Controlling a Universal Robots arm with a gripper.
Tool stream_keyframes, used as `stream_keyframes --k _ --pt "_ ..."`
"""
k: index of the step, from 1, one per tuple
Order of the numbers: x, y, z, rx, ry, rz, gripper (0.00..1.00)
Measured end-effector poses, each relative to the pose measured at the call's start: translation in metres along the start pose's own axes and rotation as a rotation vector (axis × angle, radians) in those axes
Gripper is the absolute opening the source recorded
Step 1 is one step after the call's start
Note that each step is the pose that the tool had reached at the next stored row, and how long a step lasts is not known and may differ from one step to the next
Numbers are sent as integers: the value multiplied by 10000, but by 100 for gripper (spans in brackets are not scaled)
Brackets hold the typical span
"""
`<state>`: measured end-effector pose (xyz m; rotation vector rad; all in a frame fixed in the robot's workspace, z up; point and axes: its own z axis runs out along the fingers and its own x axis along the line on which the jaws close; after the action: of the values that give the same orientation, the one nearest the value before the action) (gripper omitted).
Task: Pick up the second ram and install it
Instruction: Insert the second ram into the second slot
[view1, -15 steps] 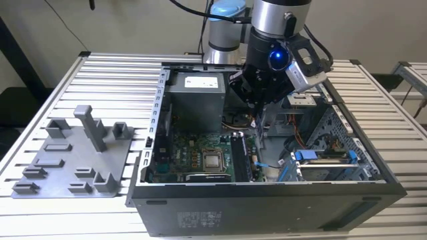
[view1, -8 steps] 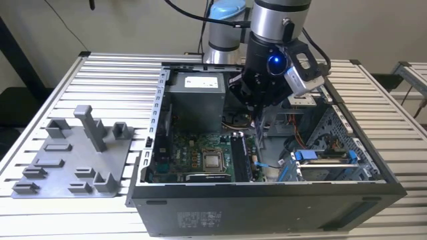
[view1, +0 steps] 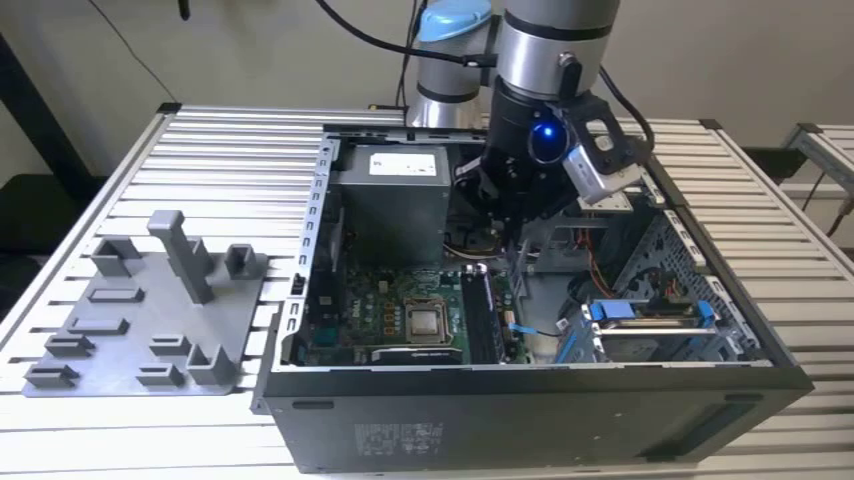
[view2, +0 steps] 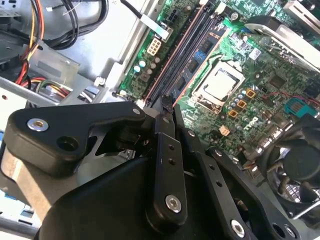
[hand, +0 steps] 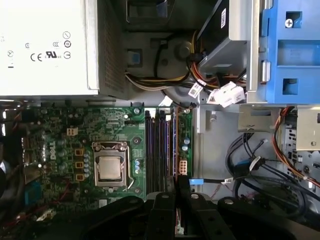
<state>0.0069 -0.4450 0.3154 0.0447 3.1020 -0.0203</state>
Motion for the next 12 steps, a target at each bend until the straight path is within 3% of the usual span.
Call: stream_keyframes --k 12 --pt "42 0 102 -1 8 -8 14"
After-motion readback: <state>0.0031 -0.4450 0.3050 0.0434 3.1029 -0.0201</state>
